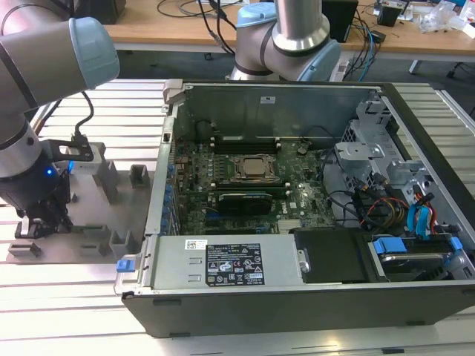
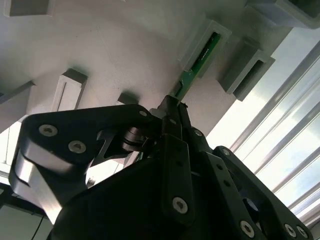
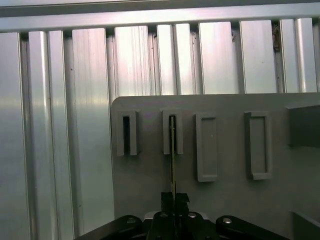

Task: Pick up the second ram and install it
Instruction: 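Pick up the second ram and move it above second insertion slot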

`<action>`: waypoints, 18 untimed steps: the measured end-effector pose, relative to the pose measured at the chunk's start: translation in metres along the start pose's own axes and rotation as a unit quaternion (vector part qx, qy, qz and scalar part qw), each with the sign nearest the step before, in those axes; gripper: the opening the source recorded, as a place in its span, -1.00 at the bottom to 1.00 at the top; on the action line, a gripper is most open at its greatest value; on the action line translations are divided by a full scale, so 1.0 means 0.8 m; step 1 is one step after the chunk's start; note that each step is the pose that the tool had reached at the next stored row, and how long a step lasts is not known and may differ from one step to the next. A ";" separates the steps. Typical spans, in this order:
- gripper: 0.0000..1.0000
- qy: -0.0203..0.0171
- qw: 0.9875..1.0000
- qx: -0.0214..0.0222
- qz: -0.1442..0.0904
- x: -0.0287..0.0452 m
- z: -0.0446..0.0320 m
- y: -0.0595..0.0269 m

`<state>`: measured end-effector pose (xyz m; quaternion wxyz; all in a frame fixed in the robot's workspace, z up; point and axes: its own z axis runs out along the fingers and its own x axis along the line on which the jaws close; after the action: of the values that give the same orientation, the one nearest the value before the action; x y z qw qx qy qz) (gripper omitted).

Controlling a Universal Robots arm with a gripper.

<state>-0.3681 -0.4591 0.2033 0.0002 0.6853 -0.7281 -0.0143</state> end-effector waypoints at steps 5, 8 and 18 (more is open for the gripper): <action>-0.73 0.000 1.000 0.000 0.000 -0.0002 -0.0077 0.000; -0.73 0.000 1.000 0.000 0.000 -0.0003 -0.0151 0.000; -0.73 0.000 1.000 0.000 0.000 -0.0007 -0.0340 0.001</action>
<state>-0.3681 -0.4591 0.2306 0.0003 0.6853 -0.7281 -0.0143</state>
